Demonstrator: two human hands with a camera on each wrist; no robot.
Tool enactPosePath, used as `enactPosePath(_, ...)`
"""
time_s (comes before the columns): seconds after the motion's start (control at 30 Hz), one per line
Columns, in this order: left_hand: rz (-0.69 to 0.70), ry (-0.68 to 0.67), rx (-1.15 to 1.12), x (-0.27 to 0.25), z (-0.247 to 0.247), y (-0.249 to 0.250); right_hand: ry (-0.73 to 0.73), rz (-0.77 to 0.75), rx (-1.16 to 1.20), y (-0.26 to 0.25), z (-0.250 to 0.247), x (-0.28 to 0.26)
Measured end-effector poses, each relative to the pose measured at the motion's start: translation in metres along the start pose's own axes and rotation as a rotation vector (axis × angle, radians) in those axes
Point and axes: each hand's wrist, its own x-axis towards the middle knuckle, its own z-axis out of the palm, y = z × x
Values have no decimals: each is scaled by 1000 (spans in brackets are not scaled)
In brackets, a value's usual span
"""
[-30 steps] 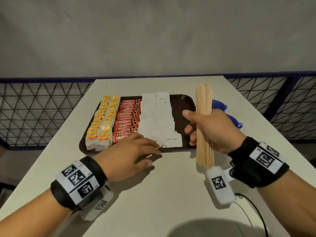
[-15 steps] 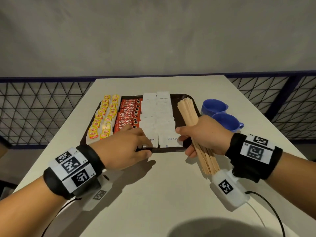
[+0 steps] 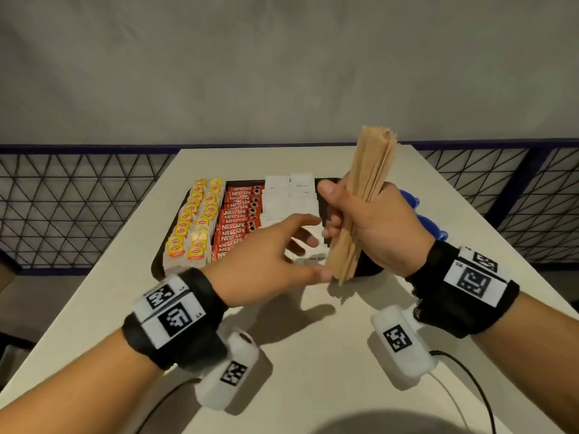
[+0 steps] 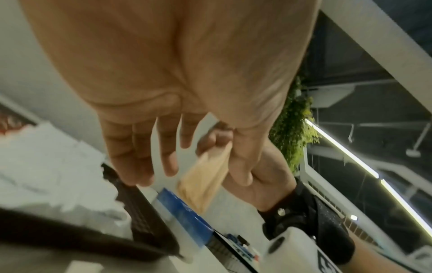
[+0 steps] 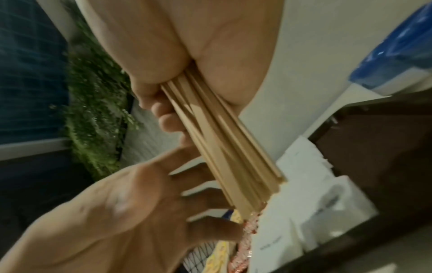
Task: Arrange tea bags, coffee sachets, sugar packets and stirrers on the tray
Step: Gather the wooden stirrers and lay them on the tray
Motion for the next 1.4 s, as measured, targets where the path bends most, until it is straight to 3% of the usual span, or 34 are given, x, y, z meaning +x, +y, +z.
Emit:
enactPosePath(0.07,9,-34,-175,5,17,5,-8,-97,58,-9,11,-5)
enactPosePath(0.23,-44,-18,-588,10,41,13,-25,-115,160,-10,28,-17)
enactPosePath(0.4,-108,-16,-599,4,54,20,12,-150,-39,-3,26,-20)
enactPosePath(0.53,-167,20,-732,9,56,24,-56,-36,55,-2,19,-11)
enactPosePath(0.67,-203,56,-811,22,46,31,-27,-65,-173,-5,22,5)
enactPosePath(0.8,-151,16,-739,28,28,34,10,94,-67,-13,16,45)
enactPosePath(0.9,-157,23,-515,27,9,16,78,240,-81,-22,1,77)
enactPosePath(1.07,-146,82,-213,5,-24,-20,45,525,-536,4,-28,122)
enactPosePath(1.13,-123,89,-130,-4,-33,-28,10,525,-764,21,-33,132)
enactPosePath(1.4,-115,85,-112,-31,-42,-52,-84,630,-1234,61,-14,149)
